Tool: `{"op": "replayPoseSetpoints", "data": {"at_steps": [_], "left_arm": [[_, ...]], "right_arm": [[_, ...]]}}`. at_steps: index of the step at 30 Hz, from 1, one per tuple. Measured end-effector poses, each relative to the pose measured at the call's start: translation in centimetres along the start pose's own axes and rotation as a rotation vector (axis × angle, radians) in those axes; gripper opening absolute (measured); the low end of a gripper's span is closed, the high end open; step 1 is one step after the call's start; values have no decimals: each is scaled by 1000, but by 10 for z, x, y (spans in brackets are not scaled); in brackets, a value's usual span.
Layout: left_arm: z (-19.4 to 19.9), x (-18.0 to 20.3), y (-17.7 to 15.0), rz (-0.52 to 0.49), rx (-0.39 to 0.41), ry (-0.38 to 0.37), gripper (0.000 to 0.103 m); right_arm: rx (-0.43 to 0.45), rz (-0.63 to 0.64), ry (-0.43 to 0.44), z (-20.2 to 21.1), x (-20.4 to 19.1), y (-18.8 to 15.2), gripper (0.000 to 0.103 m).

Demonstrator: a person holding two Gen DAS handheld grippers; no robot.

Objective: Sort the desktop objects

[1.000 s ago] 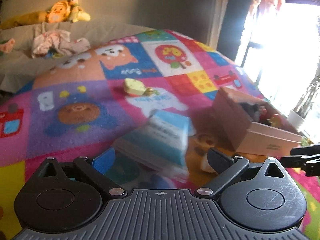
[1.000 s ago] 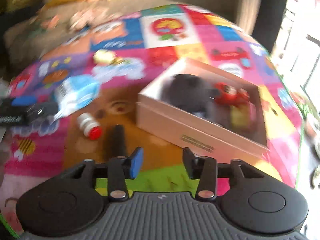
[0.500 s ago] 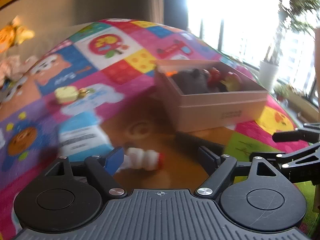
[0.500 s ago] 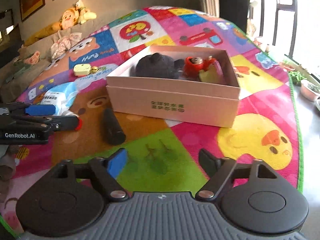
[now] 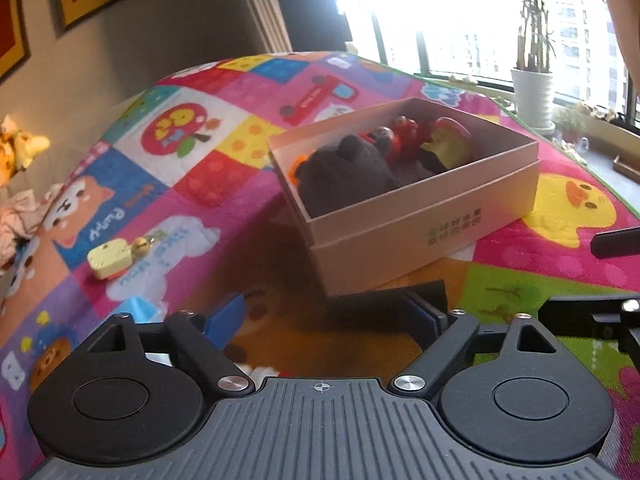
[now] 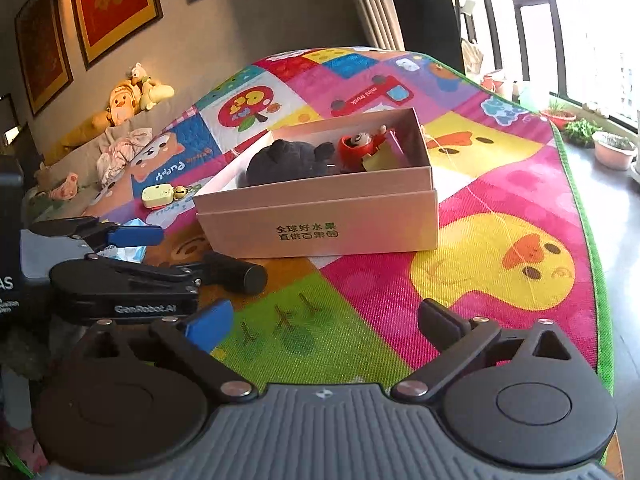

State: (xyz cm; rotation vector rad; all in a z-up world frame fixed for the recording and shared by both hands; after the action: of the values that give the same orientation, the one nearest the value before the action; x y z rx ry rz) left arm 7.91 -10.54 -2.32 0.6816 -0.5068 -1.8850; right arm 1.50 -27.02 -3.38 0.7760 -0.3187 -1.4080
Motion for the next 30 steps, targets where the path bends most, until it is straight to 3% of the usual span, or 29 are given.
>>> {"op": "replayPoseSetpoints", "data": {"at_steps": [6, 12, 17, 21, 25, 29, 30], "left_arm": [[9, -24, -33, 99, -31, -39, 94], [3, -63, -52, 205, -89, 17, 95], [5, -61, -48, 234, -63, -180, 96], [-5, -52, -41, 222, -52, -203, 96], [1, -46, -43, 226, -37, -289, 96], [10, -51, -54, 232, -25, -221, 97], [10, -55, -58, 246, -31, -201, 97]], "right_arm": [[-23, 0, 8, -5, -2, 0, 101], [-90, 32, 19, -14, -6, -2, 103], [-113, 38, 8, -17, -7, -3, 103], [-117, 12, 24, -16, -4, -3, 103], [-128, 28, 30, -15, -4, -3, 103], [-119, 59, -7, -14, -15, 1, 101], [-104, 75, -10, -12, -20, 3, 93]]}}
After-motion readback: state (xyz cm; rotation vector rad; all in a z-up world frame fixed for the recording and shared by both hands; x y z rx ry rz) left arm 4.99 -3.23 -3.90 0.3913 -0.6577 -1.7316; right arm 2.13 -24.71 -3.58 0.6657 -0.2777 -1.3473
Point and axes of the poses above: each gripper's, at about its wrist camera, not at the fingertips, and z roughly against the way its jaws point, x to its right, y to its top, the point moved 7 cm from there along -z, roughly the way its jaws point, and after that the axes turned 14 degrees about -x, right-handed, at the moved point
